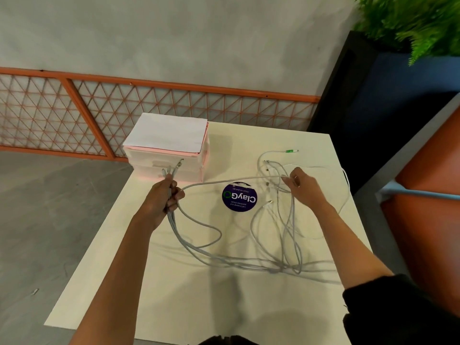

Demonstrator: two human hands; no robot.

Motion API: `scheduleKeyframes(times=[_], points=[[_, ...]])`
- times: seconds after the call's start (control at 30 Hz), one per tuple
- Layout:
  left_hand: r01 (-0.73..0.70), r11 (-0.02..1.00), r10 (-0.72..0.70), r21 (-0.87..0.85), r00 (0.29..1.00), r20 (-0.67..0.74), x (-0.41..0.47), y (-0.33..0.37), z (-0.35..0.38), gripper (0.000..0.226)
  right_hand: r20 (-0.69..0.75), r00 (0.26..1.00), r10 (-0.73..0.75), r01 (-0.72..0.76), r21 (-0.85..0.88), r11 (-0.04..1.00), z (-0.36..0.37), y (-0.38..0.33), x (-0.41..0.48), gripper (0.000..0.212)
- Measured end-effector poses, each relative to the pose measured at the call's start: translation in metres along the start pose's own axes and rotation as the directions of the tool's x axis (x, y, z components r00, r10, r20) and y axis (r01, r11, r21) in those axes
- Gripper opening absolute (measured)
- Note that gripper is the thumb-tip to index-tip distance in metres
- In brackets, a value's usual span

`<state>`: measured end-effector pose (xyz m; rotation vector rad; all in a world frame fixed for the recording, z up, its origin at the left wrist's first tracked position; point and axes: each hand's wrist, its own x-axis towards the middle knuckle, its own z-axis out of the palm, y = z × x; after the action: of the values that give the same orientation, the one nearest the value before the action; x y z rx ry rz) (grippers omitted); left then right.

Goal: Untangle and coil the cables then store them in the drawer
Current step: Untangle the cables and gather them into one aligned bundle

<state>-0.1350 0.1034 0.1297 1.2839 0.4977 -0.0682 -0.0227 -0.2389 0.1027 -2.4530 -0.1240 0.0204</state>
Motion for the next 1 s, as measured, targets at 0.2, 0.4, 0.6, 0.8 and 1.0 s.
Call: scheduleKeyframes(times=[0.2,0.4,0.6,0.8,1.0], points=[[-0.005,1.000,0.006,0.025,0.999,-0.039,0.003,-0.007,0.001,0.041,-0.231,0.936,-0.265,0.274,0.007,0.962,-0.033,-0.031,0.024,0.028],[-0.043,0.999,0.041,-0.017,0.991,-0.124,0.008,-0.008,-0.005,0.041,-0.312,0.863,-0.398,0.421,0.006,0.907,-0.051,-0.053,0.040,0.012],[-0.117,0.990,0.104,-0.078,0.983,-0.153,0.009,-0.004,-0.011,0.041,-0.047,0.997,-0.063,0.062,-0.020,0.998,-0.032,-0.018,0.035,0.031],[-0.108,0.990,0.091,-0.089,0.981,-0.172,0.011,-0.006,-0.018,0.041,0.231,0.970,0.070,-0.114,0.183,0.977,-0.017,0.013,0.011,0.039],[-0.082,0.994,0.067,-0.073,0.981,-0.184,0.014,-0.011,-0.018,0.041,0.156,0.985,-0.079,0.023,0.332,0.943,-0.047,-0.029,0.011,0.047]])
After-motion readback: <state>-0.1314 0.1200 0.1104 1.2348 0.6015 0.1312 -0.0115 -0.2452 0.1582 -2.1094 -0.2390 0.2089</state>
